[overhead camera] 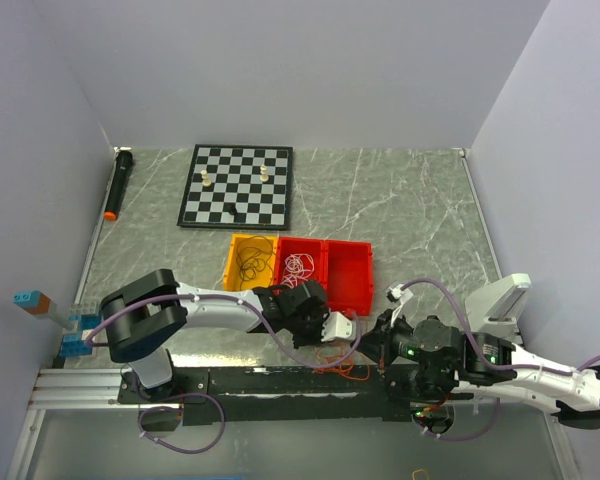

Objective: Untangle the cables

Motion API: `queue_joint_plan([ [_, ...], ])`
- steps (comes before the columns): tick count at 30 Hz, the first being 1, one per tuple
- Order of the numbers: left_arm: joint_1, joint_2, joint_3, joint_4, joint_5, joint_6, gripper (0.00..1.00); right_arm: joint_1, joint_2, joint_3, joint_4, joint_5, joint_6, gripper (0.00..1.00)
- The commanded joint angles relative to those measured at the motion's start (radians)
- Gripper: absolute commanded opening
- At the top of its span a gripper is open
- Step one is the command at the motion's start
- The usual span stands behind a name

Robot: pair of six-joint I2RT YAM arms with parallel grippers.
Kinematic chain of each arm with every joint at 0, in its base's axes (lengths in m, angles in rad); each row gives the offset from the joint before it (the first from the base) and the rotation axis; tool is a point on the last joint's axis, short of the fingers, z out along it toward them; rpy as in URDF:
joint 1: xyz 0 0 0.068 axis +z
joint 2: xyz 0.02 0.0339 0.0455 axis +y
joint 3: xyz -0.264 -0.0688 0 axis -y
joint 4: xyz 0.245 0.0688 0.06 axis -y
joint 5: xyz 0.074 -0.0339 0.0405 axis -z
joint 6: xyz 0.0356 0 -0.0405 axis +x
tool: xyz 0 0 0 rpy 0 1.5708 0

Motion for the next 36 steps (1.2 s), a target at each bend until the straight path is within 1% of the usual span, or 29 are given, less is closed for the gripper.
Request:
queue_joint_plan([
  [1,0.002,0.014,0.032,0.001,0.011,0.039,0.13,0.008,-0.025,0.038,0.003,0.034,-0.003,0.00],
  [4,0.002,0.000,0.024,-0.014,0.004,0.044,0.01,0.011,-0.030,0.038,-0.003,0.048,0.005,0.00],
  [7,0.002,-0.028,0.016,-0.057,-0.022,0.082,0.01,0.009,-0.022,0.047,-0.020,0.077,0.022,0.00],
  [9,0.008,-0.054,0.012,-0.098,-0.065,0.116,0.01,0.009,-0.019,0.052,-0.035,0.103,0.040,0.00],
  [11,0.025,-0.069,0.036,-0.187,-0.099,0.127,0.01,0.009,-0.018,0.061,-0.053,0.136,0.053,0.00],
  [17,0.179,-0.143,0.215,-0.498,-0.035,0.196,0.01,0.009,-0.016,0.120,-0.127,0.236,0.108,0.00],
  [19,0.230,-0.150,0.304,-0.645,-0.016,0.205,0.01,0.009,0.004,0.136,-0.155,0.273,0.132,0.00],
  [21,0.262,-0.164,0.395,-0.741,0.002,0.194,0.01,0.008,0.036,0.158,-0.170,0.301,0.145,0.00],
  [24,0.272,-0.230,0.498,-0.836,0.034,0.191,0.01,0.008,0.093,0.189,-0.188,0.337,0.162,0.00],
  [26,0.272,-0.304,0.559,-0.864,0.046,0.207,0.01,0.009,0.126,0.204,-0.192,0.362,0.171,0.00],
  [28,0.272,-0.363,0.635,-0.847,0.001,0.178,0.01,0.008,0.159,0.209,-0.193,0.377,0.191,0.00],
  [31,0.272,-0.431,0.735,-0.835,-0.087,0.190,0.01,0.008,0.200,0.192,-0.184,0.373,0.218,0.00],
  [33,0.272,-0.466,0.792,-0.783,-0.162,0.182,0.01,0.008,0.238,0.170,-0.167,0.350,0.240,0.00],
  [36,0.272,-0.537,0.840,-0.650,-0.252,0.167,0.01,0.008,0.309,0.137,-0.118,0.305,0.257,0.00],
])
